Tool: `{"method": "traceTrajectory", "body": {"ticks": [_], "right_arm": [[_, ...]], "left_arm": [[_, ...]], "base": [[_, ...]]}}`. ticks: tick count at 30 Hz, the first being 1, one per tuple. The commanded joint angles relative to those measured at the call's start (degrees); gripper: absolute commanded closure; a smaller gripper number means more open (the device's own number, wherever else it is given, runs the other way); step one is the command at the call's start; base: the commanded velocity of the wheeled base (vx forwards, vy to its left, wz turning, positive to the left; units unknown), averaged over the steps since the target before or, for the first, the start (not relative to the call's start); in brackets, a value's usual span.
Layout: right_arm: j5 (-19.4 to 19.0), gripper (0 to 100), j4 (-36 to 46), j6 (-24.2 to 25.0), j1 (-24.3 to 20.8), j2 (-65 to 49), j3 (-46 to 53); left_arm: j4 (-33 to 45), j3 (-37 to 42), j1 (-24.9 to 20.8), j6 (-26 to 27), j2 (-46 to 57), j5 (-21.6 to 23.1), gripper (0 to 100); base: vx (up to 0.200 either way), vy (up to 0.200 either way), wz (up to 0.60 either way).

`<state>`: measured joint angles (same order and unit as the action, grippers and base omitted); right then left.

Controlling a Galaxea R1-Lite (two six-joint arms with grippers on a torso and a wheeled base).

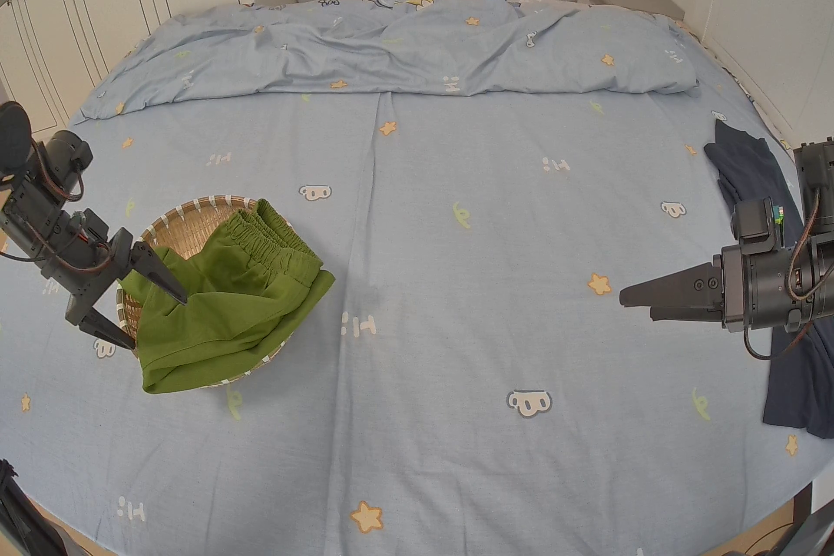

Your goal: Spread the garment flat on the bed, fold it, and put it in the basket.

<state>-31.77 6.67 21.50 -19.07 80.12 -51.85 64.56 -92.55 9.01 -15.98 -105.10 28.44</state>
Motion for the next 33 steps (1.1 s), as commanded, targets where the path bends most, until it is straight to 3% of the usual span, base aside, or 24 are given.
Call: {"method": "traceTrajectory", "body": {"ticks": [1,6,9,13,19,23,25,30,33], "right_arm": [[0.22,0,0.19,-0.06,-0.36,-3.48,0.61],[0.39,0,0.19,-0.41,-1.32,-8.31,3.42],[3.29,0,0.1,-0.59,-3.08,-12.53,7.73],[8.48,0,-0.78,-1.38,-3.52,-19.03,16.16],[12.17,0,-0.96,-1.64,-2.64,-33.18,27.94],[14.1,0,0.19,-1.47,-2.56,-42.94,33.13],[14.37,0,0.36,-1.47,-2.47,-43.55,33.3],[17.0,0,6.34,-1.73,-1.68,-56.3,36.47],[17.0,0,9.68,-4.98,-1.68,-66.58,38.49]], "left_arm": [[4.87,-0.26,0.57,1.92,10.09,-0.4,0],[3.38,6.59,-1.19,1.92,20.54,-0.4,0],[-0.93,14.24,-3.12,1.3,29.33,-0.49,0],[-12.44,29.27,-3.21,0.25,45.24,-0.58,0],[-28.97,47.46,-2.77,-5.55,68.01,-3.22,0],[-31.95,54.76,-3.21,-5.55,79.34,-4.36,0],[-32.13,55.2,-3.21,-5.55,80.05,-4.45,0],[-36.0,64.34,-3.38,-5.38,90.68,-4.01,0],[-41.62,74.09,-6.81,-3.97,100.35,-3.66,0]], "base": [[0.0,0.0,0.0],[0.0,0.0,0.0],[0.0,0.0,0.0],[0.0,0.0,0.0],[0.0,0.0,0.0],[0.0,0.0,0.0],[0.0,0.0,0.0],[0.0,0.0,0.0],[0.0,0.0,0.0]]}}
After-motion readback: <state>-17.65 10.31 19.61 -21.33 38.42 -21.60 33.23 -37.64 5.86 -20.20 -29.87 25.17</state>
